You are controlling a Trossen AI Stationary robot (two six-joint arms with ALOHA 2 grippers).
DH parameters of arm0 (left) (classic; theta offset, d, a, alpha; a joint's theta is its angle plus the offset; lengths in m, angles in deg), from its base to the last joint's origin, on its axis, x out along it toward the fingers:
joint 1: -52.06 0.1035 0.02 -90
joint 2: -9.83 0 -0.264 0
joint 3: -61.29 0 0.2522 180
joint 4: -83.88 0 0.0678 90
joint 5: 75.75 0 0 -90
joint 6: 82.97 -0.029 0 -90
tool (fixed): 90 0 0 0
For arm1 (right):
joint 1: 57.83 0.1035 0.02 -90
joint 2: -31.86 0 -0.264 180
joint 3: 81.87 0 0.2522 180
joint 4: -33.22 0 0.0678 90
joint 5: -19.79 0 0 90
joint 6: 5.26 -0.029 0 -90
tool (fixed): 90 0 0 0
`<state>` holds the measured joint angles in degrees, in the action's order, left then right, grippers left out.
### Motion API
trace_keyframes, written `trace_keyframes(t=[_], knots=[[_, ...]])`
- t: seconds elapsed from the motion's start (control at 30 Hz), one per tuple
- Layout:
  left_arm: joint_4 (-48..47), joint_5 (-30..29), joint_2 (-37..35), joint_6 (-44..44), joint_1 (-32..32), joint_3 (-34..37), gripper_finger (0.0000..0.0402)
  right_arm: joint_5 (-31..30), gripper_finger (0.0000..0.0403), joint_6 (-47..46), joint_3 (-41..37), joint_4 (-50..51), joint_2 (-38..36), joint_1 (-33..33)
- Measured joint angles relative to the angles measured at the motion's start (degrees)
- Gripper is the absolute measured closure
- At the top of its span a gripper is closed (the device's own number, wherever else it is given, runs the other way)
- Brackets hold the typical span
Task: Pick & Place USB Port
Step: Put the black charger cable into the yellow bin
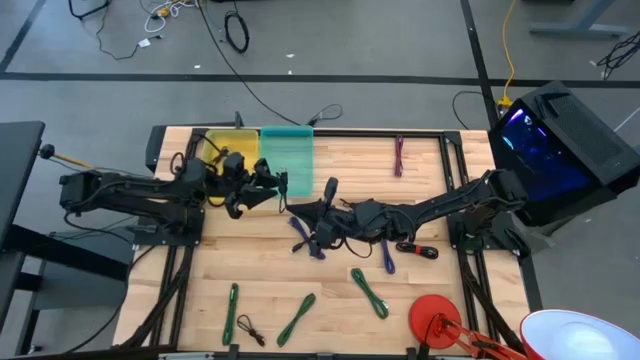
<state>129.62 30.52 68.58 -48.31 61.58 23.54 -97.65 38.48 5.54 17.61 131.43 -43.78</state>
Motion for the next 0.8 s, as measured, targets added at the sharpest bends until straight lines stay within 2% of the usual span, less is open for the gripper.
trace_keyframes(t=[0.07,0.3,0.53,0.6,0.67,0.73,0.8], knots=[[2.72,0.1,1.32,1.11,0.0,0.0,0.0209,1.61,0.0403,-0.65,0.11,0.46,0.21,-0.19],[9.73,1.56,5.62,4.31,-0.48,-0.01,0.0209,0.35,0.0403,-1.24,0.11,3.43,0.41,-1.28],[10.4,2.93,7.03,4.72,-0.48,-0.04,0.022,1.42,0.0403,-3.65,0.09,4.62,0.41,-2.84],[10.23,2.49,7.01,3.86,-0.48,-0.04,0.0242,1.35,0.0403,-4.6,0.11,4.89,0.64,-3.25],[9.99,2.16,7.01,3.25,-0.43,-0.04,0.0286,1.42,0.0403,-4.93,0.09,5.21,0.77,-3.44],[10.06,1.97,7.01,1.31,-0.23,-0.04,0.0352,1.26,0.0403,-5.4,0.09,5.45,0.78,-3.46],[9.86,1.97,7.01,0.44,0.02,-0.04,0.0379,1.29,0.0403,-6.46,0.09,6.68,0.76,-3.48]])
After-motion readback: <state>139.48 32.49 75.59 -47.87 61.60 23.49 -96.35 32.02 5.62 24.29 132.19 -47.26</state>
